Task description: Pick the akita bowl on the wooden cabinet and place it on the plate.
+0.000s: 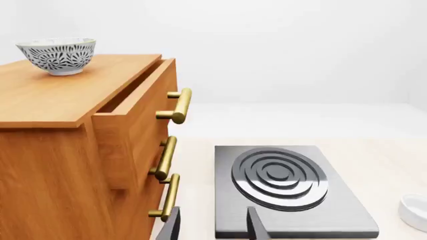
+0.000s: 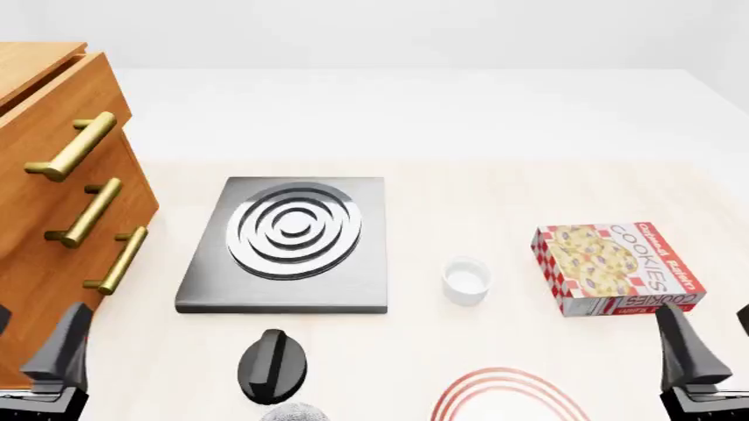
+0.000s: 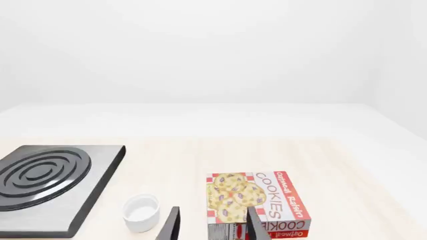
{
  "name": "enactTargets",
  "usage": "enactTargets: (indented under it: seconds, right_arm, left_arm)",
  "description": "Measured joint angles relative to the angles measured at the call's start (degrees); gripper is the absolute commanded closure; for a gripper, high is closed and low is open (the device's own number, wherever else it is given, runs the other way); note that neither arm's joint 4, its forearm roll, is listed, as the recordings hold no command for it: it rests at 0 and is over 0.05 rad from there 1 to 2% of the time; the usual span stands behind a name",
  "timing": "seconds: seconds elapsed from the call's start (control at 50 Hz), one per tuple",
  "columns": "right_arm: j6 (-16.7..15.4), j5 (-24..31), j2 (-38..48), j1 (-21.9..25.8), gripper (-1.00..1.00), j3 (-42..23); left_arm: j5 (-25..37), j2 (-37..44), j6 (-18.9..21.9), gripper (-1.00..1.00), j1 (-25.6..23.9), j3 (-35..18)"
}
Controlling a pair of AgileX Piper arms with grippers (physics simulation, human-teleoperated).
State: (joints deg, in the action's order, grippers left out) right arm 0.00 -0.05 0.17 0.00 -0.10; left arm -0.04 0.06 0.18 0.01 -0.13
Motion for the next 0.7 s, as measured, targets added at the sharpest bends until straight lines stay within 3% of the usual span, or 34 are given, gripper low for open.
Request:
enactTargets:
  seconds: [0.4,0.7]
  right_arm:
    - [0.04,0.04,0.09,-0.02,-1.0,-0.09]
    - [0.05,0.07,0.02,-0.04,-1.0,-0.04]
  left_arm:
    - [0.45,0.0,0.69,-1.0,-0.16,-1.49]
    - [5.46,-0.04,1.43,-1.0,-0.48,-8.36]
